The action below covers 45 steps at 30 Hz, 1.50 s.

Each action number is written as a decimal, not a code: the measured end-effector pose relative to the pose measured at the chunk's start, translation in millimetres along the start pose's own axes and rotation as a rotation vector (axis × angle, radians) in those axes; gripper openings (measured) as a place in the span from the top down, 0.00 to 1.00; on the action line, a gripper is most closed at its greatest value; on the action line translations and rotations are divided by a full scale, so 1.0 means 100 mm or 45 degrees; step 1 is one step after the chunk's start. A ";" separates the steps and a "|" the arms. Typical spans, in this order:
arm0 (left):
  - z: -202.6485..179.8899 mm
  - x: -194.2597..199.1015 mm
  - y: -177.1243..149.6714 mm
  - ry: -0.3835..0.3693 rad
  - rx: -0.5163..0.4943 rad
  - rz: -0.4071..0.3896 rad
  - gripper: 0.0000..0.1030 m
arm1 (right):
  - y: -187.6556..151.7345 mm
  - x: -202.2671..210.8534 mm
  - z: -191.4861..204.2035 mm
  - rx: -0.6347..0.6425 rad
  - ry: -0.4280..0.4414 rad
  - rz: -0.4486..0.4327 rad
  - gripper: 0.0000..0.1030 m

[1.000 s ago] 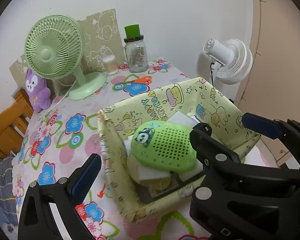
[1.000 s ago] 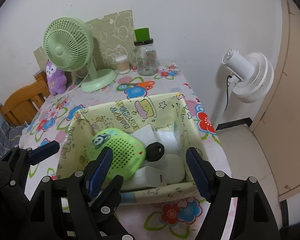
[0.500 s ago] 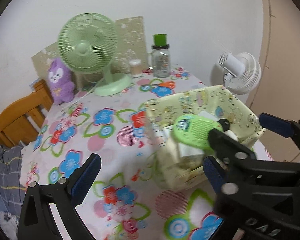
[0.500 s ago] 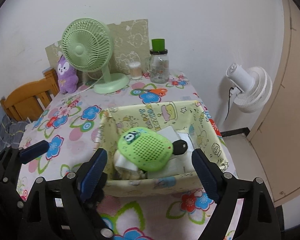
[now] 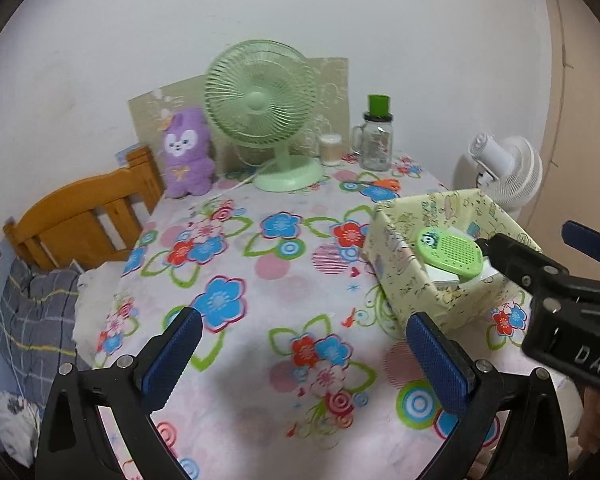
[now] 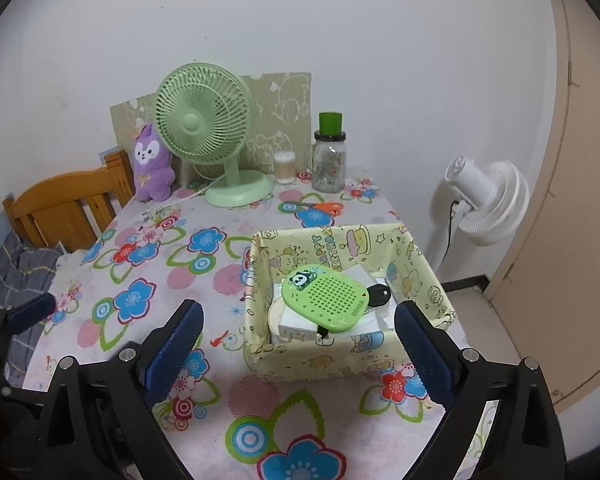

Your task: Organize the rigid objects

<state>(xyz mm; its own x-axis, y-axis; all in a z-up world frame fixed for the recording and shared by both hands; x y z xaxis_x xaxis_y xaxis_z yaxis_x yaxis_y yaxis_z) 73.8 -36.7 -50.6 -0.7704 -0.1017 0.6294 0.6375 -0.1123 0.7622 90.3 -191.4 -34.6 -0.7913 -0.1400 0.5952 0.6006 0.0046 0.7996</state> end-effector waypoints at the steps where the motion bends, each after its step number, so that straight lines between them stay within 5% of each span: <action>1: 0.04 0.03 -0.01 0.003 0.008 -0.004 0.00 | 0.00 0.03 0.01 0.000 0.000 -0.004 0.05; 13: 0.41 0.37 -0.12 0.037 0.124 -0.086 0.00 | -0.09 0.30 0.13 -0.048 -0.005 -0.053 0.03; 45: 0.54 0.55 -0.19 0.051 0.193 -0.147 0.00 | -0.20 0.55 0.25 -0.012 -0.007 -0.130 0.00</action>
<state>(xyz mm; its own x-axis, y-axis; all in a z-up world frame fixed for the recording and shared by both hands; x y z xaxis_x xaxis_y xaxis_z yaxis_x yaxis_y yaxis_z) 18.7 12.8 -22.0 -0.8356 -0.1360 0.5322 0.5343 0.0243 0.8450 31.6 -174.3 -16.1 -0.8489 -0.1337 0.5114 0.5181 -0.0189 0.8551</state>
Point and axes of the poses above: each gripper's, at about its wrist camera, not at the fingertips, and x roughly against the way its jaws point, z to its left, y to its top, the point moved 5 cm from there along -x, roughly the way its jaws point, and after that the axes turned 7 degrees about y, right-handed, at the moved point
